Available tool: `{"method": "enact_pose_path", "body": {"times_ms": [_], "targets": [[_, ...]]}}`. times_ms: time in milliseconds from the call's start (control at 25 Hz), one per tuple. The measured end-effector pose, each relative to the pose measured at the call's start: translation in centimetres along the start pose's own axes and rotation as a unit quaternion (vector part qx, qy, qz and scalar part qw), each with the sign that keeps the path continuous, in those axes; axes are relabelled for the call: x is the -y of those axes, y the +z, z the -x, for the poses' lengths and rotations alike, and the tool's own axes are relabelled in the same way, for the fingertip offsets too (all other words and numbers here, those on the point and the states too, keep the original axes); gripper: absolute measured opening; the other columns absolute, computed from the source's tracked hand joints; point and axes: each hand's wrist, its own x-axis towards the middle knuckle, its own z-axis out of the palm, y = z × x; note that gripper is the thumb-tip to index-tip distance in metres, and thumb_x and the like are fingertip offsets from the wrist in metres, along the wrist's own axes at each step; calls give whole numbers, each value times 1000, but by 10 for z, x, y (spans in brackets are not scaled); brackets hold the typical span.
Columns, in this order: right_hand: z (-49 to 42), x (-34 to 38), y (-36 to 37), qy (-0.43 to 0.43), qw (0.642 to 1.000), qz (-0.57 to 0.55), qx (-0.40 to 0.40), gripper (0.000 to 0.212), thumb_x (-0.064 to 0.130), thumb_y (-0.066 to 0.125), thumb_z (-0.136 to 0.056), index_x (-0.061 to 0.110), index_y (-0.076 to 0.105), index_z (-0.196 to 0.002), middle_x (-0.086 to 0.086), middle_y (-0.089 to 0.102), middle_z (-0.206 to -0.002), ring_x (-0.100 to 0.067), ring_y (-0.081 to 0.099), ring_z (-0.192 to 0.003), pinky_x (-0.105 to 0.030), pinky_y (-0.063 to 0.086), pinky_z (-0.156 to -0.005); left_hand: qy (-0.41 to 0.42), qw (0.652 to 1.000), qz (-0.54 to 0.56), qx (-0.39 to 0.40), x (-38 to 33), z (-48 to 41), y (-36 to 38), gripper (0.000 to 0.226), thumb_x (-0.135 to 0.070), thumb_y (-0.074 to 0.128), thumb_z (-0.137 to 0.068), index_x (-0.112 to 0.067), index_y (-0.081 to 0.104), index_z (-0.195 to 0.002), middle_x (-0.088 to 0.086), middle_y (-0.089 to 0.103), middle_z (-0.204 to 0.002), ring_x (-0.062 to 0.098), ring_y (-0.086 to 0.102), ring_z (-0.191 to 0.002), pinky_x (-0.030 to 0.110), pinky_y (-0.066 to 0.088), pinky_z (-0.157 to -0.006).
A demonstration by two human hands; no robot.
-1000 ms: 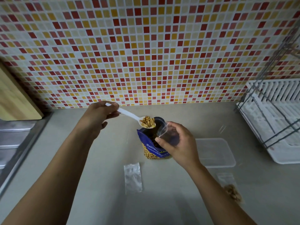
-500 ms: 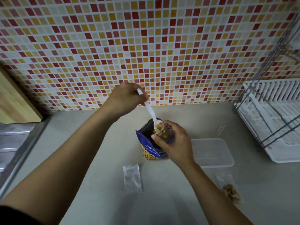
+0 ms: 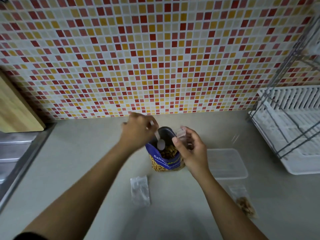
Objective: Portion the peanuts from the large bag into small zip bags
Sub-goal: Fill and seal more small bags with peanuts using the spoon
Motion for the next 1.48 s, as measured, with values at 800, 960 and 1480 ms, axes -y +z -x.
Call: {"method": "enact_pose_path", "body": {"times_ms": [800, 960, 1480], "targets": [[1, -10, -3, 7, 999, -44, 25, 45, 50, 71, -72, 37, 56, -112, 6, 65, -113, -7, 61, -105, -17, 51, -81, -165, 937, 308, 23, 7, 6, 38, 17, -18, 53, -92, -12, 68, -91, 6, 64, -90, 16, 57, -81, 19, 43, -60], [1, -8, -5, 8, 998, -51, 22, 45, 48, 65, -69, 39, 55, -112, 13, 63, -109, -1, 60, -104, -12, 48, -79, -193, 916, 352, 11, 10, 8, 34, 20, -17, 51, -94, -6, 67, -100, 7, 64, -97, 14, 54, -84, 24, 42, -66], [1, -3, -12, -17, 998, 49, -31, 59, 53, 74, -66, 28, 57, -116, 8, 64, -105, -3, 61, -94, -17, 53, -74, -276, 853, 442, -33, 42, 7, 1, 11, -21, 56, -91, -20, 65, -84, 4, 63, -110, 22, 49, -114, 50, 35, -100]]}}
